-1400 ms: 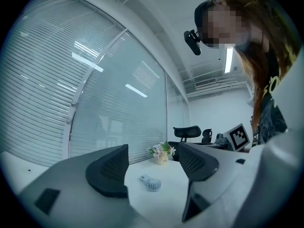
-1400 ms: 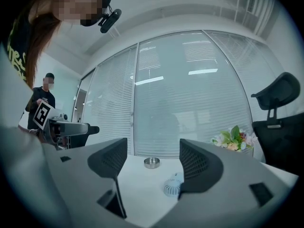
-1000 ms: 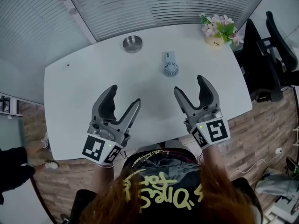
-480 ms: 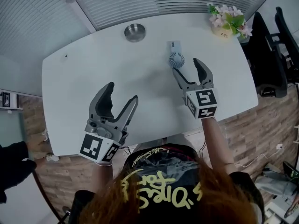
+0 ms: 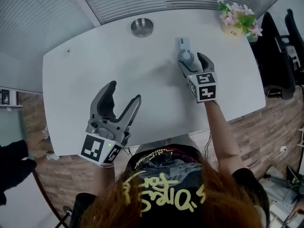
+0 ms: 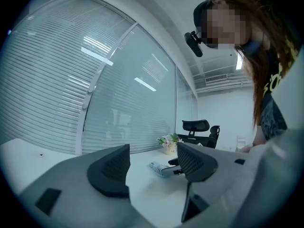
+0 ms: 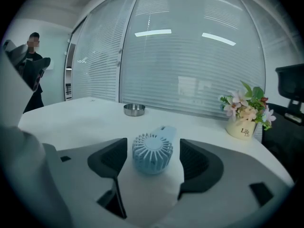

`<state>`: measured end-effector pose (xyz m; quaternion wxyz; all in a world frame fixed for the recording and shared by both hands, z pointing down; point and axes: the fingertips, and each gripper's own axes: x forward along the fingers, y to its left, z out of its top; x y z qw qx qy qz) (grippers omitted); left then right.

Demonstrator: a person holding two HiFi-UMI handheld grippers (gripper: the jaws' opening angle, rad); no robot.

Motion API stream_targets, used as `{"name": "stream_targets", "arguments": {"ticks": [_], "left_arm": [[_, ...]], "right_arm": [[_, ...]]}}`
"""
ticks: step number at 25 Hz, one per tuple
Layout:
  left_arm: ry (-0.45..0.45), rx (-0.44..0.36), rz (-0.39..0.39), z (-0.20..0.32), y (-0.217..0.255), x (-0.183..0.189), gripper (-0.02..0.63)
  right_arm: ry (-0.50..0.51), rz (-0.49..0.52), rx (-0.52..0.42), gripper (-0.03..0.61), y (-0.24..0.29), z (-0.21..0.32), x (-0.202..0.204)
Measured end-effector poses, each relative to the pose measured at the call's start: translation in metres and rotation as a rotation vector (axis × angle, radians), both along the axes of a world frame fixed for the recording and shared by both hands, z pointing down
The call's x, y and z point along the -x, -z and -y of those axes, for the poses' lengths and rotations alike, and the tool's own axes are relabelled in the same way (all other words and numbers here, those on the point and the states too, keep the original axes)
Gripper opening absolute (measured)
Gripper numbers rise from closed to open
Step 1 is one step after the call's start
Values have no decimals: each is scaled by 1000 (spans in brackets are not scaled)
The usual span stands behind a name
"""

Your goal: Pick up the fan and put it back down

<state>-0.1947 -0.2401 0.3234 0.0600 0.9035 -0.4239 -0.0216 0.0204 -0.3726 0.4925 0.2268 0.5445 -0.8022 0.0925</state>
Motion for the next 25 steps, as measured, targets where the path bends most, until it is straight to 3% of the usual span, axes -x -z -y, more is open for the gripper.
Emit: {"name": "stream_targets", "arguments": {"ticks": [14, 19, 25], "left_arm": [[2, 10, 4, -6, -9, 10, 298], [2, 9, 14, -6, -8, 1, 295], [21, 2, 20, -4, -3, -10, 286]], "right_arm": [[-32, -27, 181, 331, -36, 17, 4], [-29, -26, 169, 330, -35, 17, -1], [-12, 20, 77, 330, -20, 9, 0]]}}
